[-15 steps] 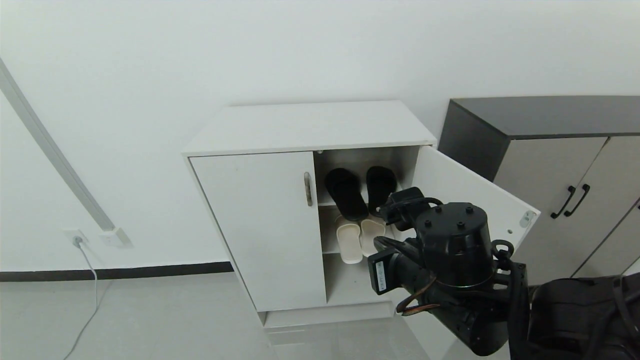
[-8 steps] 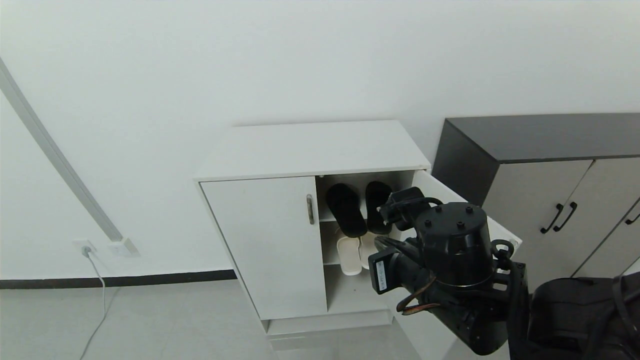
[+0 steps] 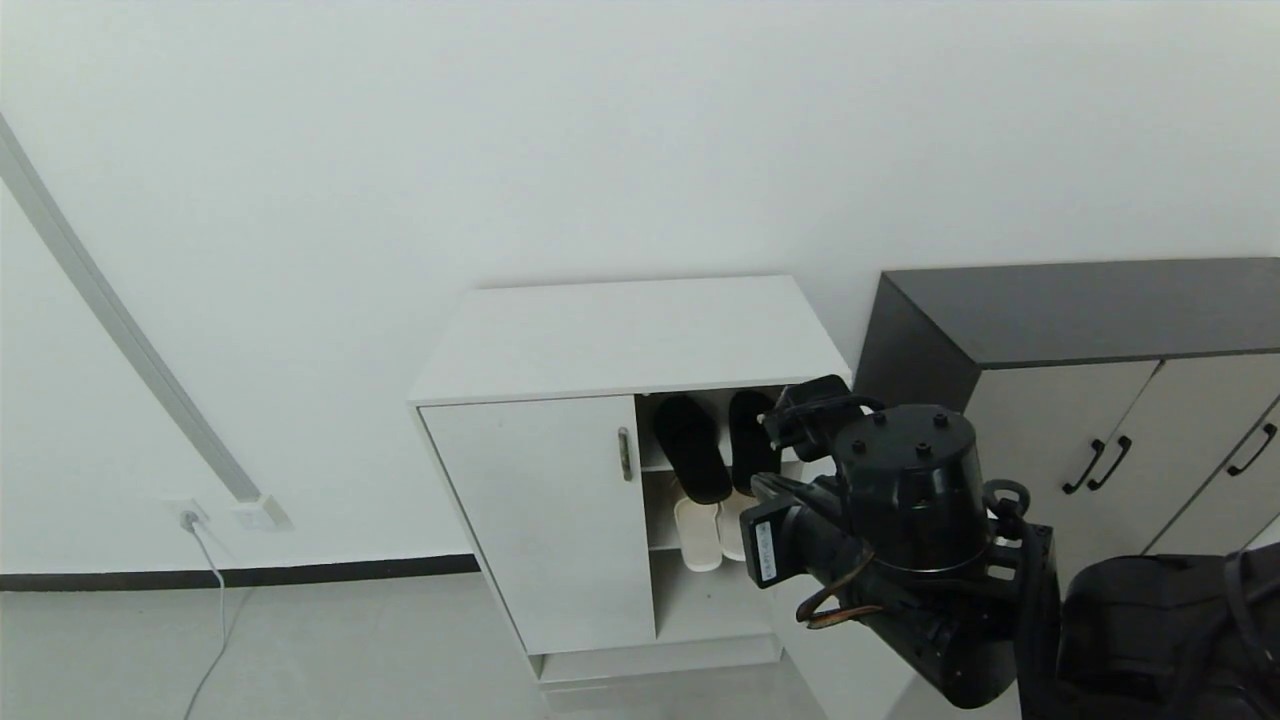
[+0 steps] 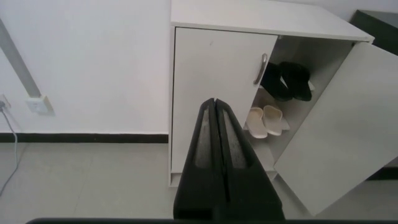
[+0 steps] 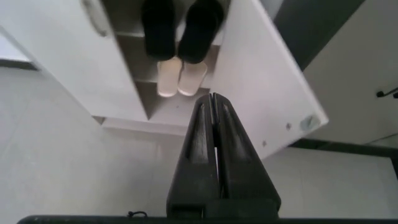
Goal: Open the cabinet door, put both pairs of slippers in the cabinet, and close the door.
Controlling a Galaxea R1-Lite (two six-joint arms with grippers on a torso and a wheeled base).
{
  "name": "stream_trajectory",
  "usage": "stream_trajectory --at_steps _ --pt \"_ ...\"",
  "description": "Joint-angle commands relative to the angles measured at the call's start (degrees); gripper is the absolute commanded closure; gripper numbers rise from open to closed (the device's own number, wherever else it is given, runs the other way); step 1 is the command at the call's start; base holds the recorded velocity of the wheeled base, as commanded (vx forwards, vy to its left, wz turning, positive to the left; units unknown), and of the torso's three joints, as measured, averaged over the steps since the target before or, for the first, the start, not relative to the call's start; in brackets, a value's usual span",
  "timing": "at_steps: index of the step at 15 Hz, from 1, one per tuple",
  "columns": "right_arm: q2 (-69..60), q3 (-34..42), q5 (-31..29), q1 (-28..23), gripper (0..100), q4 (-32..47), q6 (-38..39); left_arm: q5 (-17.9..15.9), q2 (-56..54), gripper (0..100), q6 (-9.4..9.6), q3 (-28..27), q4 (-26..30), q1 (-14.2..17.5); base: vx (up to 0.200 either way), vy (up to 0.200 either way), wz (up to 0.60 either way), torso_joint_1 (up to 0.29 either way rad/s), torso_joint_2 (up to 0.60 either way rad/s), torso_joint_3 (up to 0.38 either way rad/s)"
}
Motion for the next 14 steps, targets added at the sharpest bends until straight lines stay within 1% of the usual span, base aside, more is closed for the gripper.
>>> stream_trajectory --at_steps 1,8,14 --pt "0.2 0.0 0.0 -0.5 100 -0.1 0.0 0.0 0.0 100 -0.01 0.0 0.0 0.0 0.000 0.000 0.00 0.080 -0.21 -0.110" --pt "0.2 0.8 0.0 -0.6 100 -0.3 -0.2 0.0 0.0 100 -0.01 0.0 0.0 0.0 0.000 0.000 0.00 0.006 -0.01 -0.005" --pt "0.1 1.4 -0.1 -0.8 100 -1.0 -0.6 0.0 0.1 100 -0.01 0.0 0.0 0.0 0.000 0.000 -0.60 0.006 0.00 -0.001"
